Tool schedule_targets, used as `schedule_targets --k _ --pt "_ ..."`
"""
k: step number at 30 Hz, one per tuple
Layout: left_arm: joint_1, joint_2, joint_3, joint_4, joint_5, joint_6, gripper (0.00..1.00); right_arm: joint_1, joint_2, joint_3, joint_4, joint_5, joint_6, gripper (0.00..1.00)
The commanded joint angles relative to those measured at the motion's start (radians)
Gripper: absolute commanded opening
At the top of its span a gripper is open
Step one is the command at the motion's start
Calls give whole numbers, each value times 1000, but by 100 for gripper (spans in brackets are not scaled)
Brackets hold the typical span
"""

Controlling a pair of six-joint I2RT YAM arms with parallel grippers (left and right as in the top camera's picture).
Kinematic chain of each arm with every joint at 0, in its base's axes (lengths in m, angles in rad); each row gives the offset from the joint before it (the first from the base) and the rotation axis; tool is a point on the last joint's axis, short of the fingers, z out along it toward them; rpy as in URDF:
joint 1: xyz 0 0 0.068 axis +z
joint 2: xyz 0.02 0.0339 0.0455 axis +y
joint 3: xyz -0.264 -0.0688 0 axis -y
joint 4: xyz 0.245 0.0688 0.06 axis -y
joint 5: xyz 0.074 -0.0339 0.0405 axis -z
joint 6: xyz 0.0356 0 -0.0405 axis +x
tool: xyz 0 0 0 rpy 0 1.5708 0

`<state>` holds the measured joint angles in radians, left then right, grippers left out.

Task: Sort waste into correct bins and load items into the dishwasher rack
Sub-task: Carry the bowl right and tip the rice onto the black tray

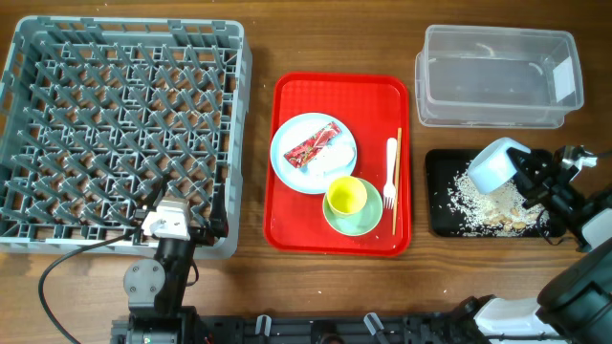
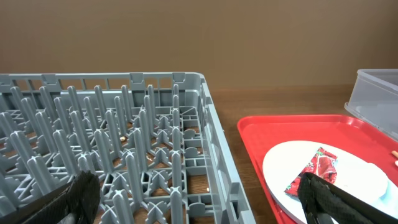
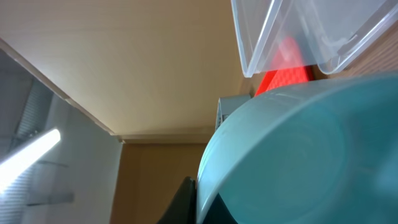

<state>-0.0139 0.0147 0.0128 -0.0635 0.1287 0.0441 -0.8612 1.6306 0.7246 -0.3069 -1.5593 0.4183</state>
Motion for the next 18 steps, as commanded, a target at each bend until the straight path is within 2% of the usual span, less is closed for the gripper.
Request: schedule_targets --k 1,8,10,13,15,16,18 --pt "-1 -8 -7 -1 9 1 100 -3 9 2 60 -64 143 4" --pt "-1 -8 -7 -1 9 1 100 -3 8 2 179 -64 388 4" --pt "-1 -8 -7 -1 9 1 100 -3 8 2 255 -55 398 4" --pt "-1 -8 -7 -1 9 1 100 -2 -19 2 155 -64 444 4" --pt "-1 -8 -7 -1 9 1 100 -3 -32 2 287 -65 458 4" --pt "-1 -8 -7 -1 9 1 100 0 -35 2 284 -65 518 4" --pt "-1 -8 -7 -1 9 1 100 8 -61 1 323 -47 525 4"
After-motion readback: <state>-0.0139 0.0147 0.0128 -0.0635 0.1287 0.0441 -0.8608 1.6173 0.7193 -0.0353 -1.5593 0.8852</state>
